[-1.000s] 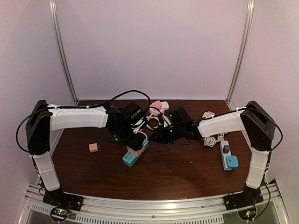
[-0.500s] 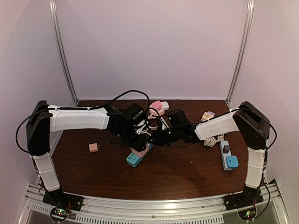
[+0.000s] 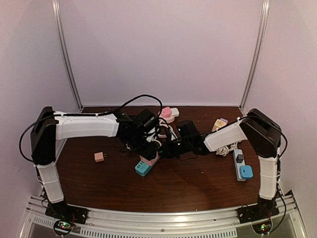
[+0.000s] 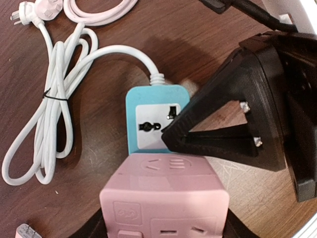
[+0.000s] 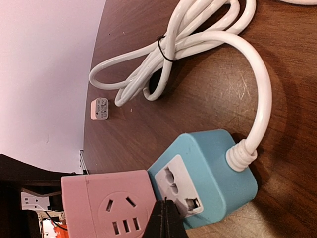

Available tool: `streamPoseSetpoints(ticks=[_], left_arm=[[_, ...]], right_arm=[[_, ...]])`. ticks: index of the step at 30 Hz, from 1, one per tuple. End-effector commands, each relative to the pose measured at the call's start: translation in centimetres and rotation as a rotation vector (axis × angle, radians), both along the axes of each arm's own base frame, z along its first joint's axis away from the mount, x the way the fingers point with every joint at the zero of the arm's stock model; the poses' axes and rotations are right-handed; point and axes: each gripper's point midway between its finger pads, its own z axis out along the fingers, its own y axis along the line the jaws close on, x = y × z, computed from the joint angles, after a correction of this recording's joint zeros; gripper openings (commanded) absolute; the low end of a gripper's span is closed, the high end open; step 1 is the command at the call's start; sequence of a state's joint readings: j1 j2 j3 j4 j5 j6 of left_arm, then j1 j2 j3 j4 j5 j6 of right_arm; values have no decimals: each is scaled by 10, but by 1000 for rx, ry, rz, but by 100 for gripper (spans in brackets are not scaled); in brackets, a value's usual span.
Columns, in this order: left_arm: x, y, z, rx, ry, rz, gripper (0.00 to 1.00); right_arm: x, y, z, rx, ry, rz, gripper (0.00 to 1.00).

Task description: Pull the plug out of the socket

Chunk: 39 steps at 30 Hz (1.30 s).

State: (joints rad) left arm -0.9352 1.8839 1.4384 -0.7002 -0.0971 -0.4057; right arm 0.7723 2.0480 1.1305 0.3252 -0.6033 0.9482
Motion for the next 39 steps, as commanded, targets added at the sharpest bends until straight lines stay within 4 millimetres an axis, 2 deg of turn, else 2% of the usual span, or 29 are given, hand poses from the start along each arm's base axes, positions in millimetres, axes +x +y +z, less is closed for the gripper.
streamPoseSetpoints(ticks=[1,7,12,18,25,39], left_arm=[[24,-31,49,-137,-134,24,24],[34,-32,63,-135,-168,52,24],[32,-31,57,-105,-136,46,25],[33,-23,48,-103,-48,59,24],[35,-22,50,-164,49,53,25],[46,-8,35,-191,151,85,27]], right_arm=[[-3,-17,-44,-121,54,-27,0],[-7,-28,-69,-193,76,-43,0],[-8,-37,-80,-247,70,-55,0],[-7,-44,-86,-291,57,-61,0],[-8,-52,-93,-370,31,-55,0],[-16,-63,-110,-463,10,-29,0]])
